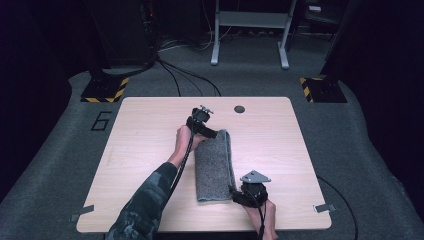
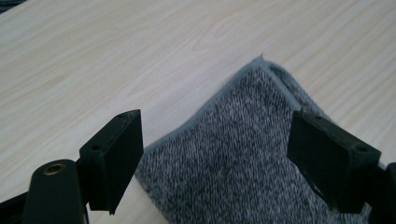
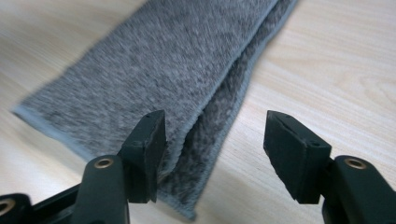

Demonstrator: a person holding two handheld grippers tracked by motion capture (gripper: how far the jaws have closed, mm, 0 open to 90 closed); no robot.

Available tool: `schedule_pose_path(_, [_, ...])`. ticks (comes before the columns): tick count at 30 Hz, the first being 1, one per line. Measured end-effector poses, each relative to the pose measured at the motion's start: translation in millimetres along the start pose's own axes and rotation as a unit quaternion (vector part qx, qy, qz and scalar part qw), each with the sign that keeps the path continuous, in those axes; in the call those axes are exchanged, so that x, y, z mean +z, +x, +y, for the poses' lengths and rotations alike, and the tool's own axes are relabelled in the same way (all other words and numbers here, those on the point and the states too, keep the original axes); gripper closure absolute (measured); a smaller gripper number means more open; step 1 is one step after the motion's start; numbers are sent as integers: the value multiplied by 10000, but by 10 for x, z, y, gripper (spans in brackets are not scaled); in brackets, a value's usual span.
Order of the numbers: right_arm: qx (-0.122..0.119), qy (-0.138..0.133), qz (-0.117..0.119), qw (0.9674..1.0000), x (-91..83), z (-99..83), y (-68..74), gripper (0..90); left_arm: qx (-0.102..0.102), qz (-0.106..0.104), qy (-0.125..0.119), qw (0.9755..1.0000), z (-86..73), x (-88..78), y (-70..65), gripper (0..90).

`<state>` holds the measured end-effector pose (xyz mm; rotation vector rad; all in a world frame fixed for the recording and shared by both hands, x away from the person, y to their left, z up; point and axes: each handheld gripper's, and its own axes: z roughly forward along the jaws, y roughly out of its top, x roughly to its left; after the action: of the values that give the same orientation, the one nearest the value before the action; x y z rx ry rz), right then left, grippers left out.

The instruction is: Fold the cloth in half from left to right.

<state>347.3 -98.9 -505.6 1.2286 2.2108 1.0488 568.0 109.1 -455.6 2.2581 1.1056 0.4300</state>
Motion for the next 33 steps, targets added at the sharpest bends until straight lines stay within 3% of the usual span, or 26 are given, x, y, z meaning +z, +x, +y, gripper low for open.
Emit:
schedule_pose_path(3, [-68,263,-113,9996,73,-43,-48,363,96,-19,25,9999,-94,-63,12,173])
schedule_pose_path(7, [97,331,-169,9993,86,-127,-39,358,50,-59,-25,10000,-268,-138,35,165])
schedule_pose_path(13, [2,296,-108,9995,29,-141,-28,322,56,-183,-20,9998,-518,-272,38,158])
schedule_pose_path(19, [-29,20,-151,9999,-18,98,-121,291,109,-307,37,9995,-741,-357,-64,157])
schedule_pose_path(22, [-171,69,-125,9998,110,235,-185,262,273,-233,275,9990,-826,-275,-125,161])
schedule_pose_path(27, [-226,419,-195,9987,392,359,-250,226,308,-234,529,9978,-910,-112,-132,161])
schedule_pose_path(29, [-263,502,-184,9982,455,389,-292,210,210,-304,466,9982,-918,-134,-109,159])
schedule_pose_path(33, [-246,426,-205,9986,416,430,-318,194,185,-362,241,9989,-946,-289,-153,156])
